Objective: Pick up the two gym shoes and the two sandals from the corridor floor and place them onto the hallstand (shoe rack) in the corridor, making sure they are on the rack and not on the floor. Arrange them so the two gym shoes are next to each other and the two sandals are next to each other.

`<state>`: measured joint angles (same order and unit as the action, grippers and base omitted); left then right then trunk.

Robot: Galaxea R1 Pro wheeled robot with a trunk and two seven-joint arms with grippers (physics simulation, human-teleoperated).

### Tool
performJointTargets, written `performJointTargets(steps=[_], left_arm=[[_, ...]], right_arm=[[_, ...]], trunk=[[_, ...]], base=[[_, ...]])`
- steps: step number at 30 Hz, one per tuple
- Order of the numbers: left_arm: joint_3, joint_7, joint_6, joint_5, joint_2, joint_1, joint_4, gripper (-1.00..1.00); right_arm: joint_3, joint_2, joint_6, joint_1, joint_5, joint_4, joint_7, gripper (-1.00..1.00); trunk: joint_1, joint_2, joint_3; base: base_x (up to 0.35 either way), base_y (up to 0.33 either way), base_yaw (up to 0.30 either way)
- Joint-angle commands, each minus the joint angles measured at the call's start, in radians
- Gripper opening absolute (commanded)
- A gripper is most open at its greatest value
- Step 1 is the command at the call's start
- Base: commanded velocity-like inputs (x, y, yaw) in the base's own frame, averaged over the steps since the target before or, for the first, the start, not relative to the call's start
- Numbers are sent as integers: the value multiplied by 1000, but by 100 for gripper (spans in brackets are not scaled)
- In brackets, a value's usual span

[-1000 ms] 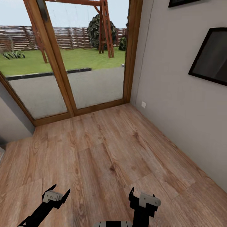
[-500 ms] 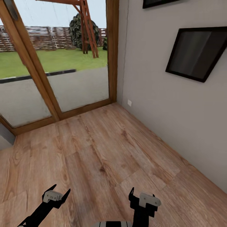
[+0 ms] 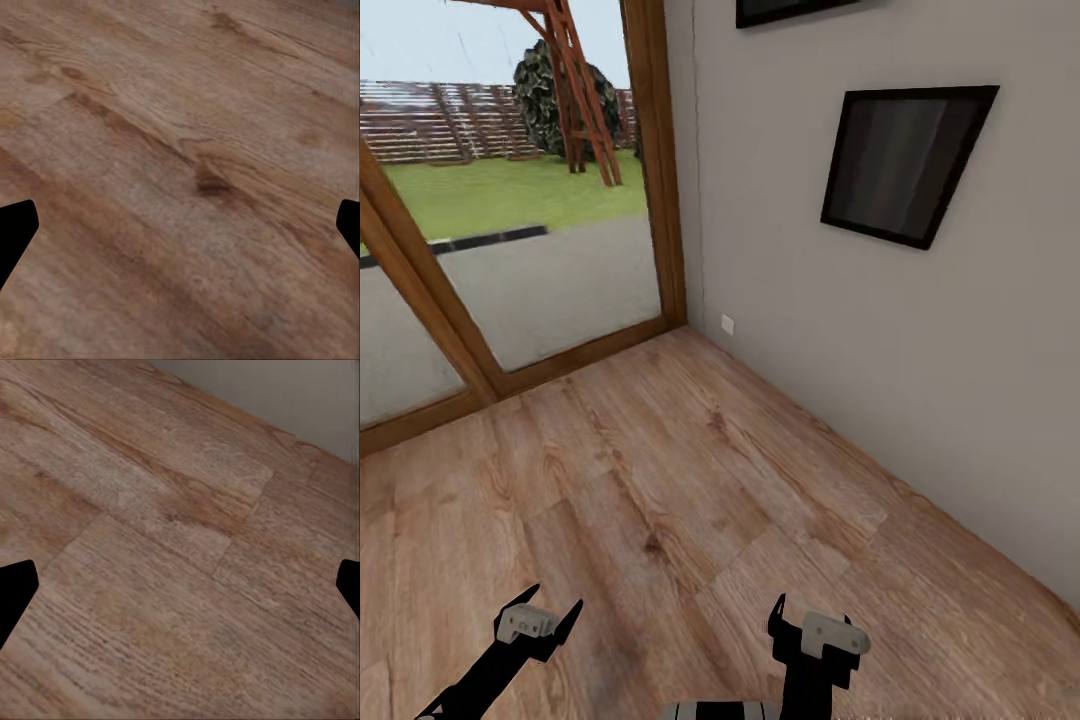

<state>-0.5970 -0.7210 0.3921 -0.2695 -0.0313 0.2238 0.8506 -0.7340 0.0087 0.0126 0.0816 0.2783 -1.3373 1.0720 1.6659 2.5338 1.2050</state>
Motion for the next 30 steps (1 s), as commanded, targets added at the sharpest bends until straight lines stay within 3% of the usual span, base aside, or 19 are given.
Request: performJointTargets(steps=[1, 13, 30], left_arm=[[-5, -3, 5, -8, 0, 1, 1, 100], [-4, -3, 5, -8, 0, 0, 1, 100], [-4, -3, 5, -8, 1, 0, 1, 100]], right_arm=[[-2, 0, 1, 1, 5, -1, 5, 100], [-2, 0, 1, 1, 5, 0, 5, 100], [-2, 0, 1, 1, 5, 0, 5, 100]], trunk=[[0, 0, 1], [0, 0, 1], [0, 0, 1]], base=[[43, 0, -288], [144, 0, -288], [30, 0, -288]])
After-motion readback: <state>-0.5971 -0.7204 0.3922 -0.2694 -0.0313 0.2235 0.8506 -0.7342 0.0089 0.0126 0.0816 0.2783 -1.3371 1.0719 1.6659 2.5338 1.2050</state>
